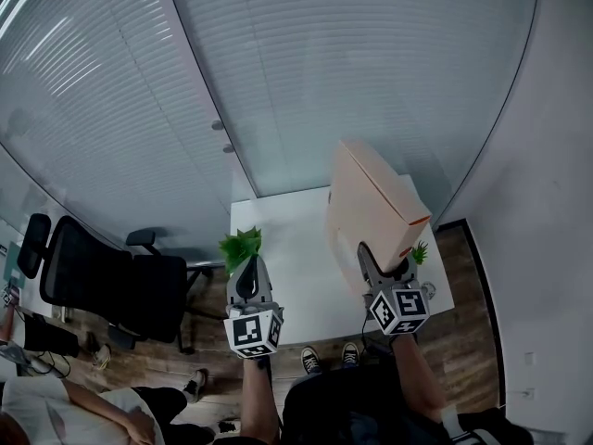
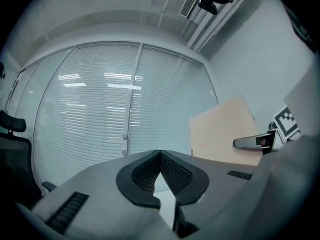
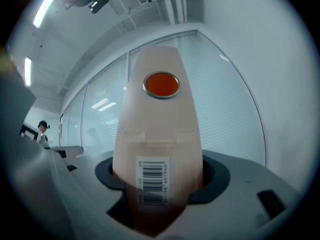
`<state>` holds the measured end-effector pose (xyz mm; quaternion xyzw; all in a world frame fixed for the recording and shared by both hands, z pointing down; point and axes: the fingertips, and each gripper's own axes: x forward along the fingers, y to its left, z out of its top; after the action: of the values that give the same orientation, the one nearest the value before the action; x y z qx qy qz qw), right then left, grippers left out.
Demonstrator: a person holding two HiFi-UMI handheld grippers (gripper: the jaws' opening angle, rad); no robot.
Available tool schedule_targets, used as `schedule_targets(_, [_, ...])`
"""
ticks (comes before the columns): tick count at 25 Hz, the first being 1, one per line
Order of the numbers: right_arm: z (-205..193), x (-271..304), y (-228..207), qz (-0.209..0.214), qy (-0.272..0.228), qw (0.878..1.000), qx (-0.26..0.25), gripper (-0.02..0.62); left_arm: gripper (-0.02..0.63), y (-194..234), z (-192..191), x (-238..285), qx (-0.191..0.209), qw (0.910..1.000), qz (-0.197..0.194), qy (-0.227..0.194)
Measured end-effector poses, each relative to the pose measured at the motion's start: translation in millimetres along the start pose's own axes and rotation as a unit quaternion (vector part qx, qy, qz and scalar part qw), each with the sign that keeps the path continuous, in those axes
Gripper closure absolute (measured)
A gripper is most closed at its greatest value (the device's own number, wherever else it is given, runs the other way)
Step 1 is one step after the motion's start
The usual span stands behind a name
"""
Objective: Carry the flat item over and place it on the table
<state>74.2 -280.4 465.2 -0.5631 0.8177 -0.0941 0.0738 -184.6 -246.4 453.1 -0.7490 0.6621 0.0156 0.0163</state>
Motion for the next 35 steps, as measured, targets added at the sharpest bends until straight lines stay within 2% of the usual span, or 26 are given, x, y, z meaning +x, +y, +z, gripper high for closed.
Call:
schedule_targets(3, [-13.3,7.0,-11.7,-0.006,0.002,0.995,0.101,0.286,0.603,0.5,-3.4,0.4,0.002,1.0,-0.002,0.002])
schedule_targets(5, [-30.2,12.2,-20.9,-0.014,0.009,0.984,0.176,0.287,0.603,0.7,-4.6,0.0,0.002,1.0,-0.003,0.001])
schedule_targets(9, [-72.9,20.4,-36.4,-0.032,0.027,0.948,0.317,0.288,0.603,1.2,-4.6,-1.5,0.003,1.0,-0.006,0.0])
schedule_targets(14, [-127.1,29.7,-39.4,-0.054,0.054,0.898,0.434,0.291,0.603,3.8,-6.9,-4.0,0.001,1.0,-0.009,0.003])
schedule_targets(18, [-169.4,37.7,-43.2,-0.087,0.073,0.864,0.49,0.291,0.603,5.0,-10.6,-3.8,-0.001,0.9999,-0.011,0.008])
schedule_targets(22, [-207.6,43.9,-50.8,-0.127,0.072,0.818,0.557,0.294,0.603,6.6,-13.3,-4.1,-0.003,0.9999,-0.011,0.011])
schedule_targets(24, [-223.0,44.2,-55.0,-0.145,0.068,0.799,0.58,0.295,0.603,6.6,-13.8,-5.0,-0.004,0.9999,-0.012,0.011])
schedule_targets(26, [-236.5,44.0,-59.1,-0.16,0.066,0.789,0.589,0.295,0.603,7.1,-14.2,-5.9,-0.004,0.9998,-0.012,0.012])
schedule_targets(30, [-263.6,45.2,-65.4,-0.19,0.073,0.778,0.594,0.296,0.603,8.3,-16.1,-6.7,-0.006,0.9998,-0.012,0.013])
schedule_targets(33, [-280.9,44.3,-67.2,-0.211,0.071,0.764,0.606,0.296,0.603,6.6,-18.0,-7.4,-0.006,0.9998,-0.015,0.015])
schedule_targets(35, [-289.7,44.7,-67.3,-0.221,0.068,0.761,0.607,0.296,0.603,5.7,-19.1,-7.1,-0.007,0.9997,-0.016,0.016])
